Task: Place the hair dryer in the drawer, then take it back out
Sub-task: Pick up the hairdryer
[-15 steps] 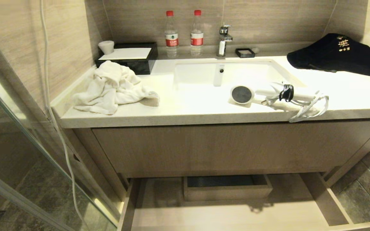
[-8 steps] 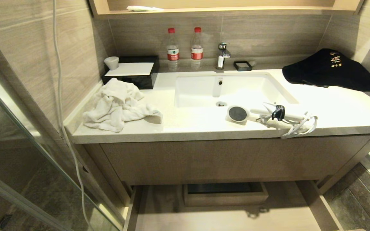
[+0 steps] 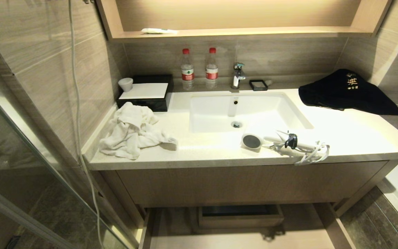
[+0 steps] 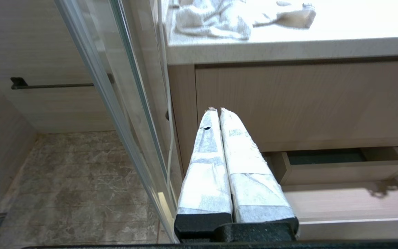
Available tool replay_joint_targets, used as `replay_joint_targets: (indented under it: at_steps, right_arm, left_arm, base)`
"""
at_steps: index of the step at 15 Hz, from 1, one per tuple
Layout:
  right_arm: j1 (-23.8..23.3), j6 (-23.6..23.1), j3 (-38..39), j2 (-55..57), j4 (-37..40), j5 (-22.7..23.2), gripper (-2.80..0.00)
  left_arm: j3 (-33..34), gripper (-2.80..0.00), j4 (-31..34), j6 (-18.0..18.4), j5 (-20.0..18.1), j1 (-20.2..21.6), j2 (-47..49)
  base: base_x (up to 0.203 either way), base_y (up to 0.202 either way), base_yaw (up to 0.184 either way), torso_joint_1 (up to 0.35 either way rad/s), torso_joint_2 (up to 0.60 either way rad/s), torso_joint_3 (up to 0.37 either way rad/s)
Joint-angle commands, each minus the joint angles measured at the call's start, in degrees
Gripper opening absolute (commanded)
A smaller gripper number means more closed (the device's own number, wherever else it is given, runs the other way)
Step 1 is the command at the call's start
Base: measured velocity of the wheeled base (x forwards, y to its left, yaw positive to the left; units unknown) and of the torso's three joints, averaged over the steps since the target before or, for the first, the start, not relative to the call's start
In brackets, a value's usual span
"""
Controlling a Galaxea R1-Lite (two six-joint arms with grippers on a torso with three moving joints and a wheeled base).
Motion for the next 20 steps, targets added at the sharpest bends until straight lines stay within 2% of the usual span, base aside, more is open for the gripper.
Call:
replay_joint_targets:
  at_steps: [1,7,20]
  right_arm:
    - [0.0,-0.05,-0.05,0.07,0.02,0.02,-2.8]
    - [0.0,-0.22,0.0,0.07,0.02,0.02,-2.8]
    - [0.0,0.1,-0.09,0.07,-0.04,-0.12,-2.8]
  left_arm:
    - [0.09,-2.8,0.02,-0.01,0.0,0.0,0.09]
    - [0.09,-2.8,0.02,-0.01,0.0,0.0,0.09]
    - [0.09,-2.8,0.02,-0.01,0.0,0.0,0.09]
  base:
    - [0.0,0.0,0.0,0.212,-0.41,-0.207]
    - [0.0,0.0,0.0,0.177,-0.35,-0.175]
    - [0.0,0.0,0.0,0.004,-0.01,-0.004]
